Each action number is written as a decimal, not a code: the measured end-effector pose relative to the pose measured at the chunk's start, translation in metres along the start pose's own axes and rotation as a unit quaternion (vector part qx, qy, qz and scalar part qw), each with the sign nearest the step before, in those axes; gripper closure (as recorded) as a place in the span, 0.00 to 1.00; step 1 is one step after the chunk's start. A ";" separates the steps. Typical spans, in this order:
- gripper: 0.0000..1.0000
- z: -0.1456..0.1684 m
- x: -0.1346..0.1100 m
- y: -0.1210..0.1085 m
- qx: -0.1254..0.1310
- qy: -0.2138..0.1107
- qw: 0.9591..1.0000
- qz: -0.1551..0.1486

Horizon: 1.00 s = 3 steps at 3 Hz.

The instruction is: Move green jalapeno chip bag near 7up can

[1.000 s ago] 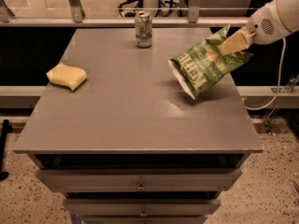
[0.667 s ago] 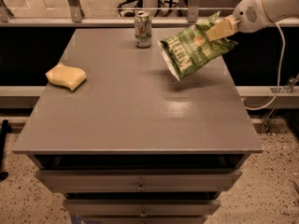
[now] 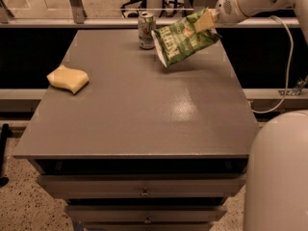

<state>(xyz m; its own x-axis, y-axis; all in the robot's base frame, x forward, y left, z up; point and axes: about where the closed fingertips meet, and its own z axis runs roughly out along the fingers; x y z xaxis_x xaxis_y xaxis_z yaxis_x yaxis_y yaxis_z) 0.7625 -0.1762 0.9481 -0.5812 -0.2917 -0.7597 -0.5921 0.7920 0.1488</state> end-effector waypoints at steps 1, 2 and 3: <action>1.00 0.029 -0.006 -0.003 0.010 0.018 1.000 0.007; 0.95 0.047 -0.006 -0.002 0.019 0.042 0.999 -0.007; 0.79 0.058 -0.005 0.000 0.027 0.062 0.997 -0.028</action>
Offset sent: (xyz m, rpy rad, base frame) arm 0.0455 0.0299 -0.0286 -0.1562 0.0588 0.0026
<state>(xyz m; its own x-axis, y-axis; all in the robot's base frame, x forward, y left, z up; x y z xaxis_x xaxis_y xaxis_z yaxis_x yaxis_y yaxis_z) 0.7977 -0.1435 0.9149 -0.6149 -0.3980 -0.6807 -0.5969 0.7990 0.0720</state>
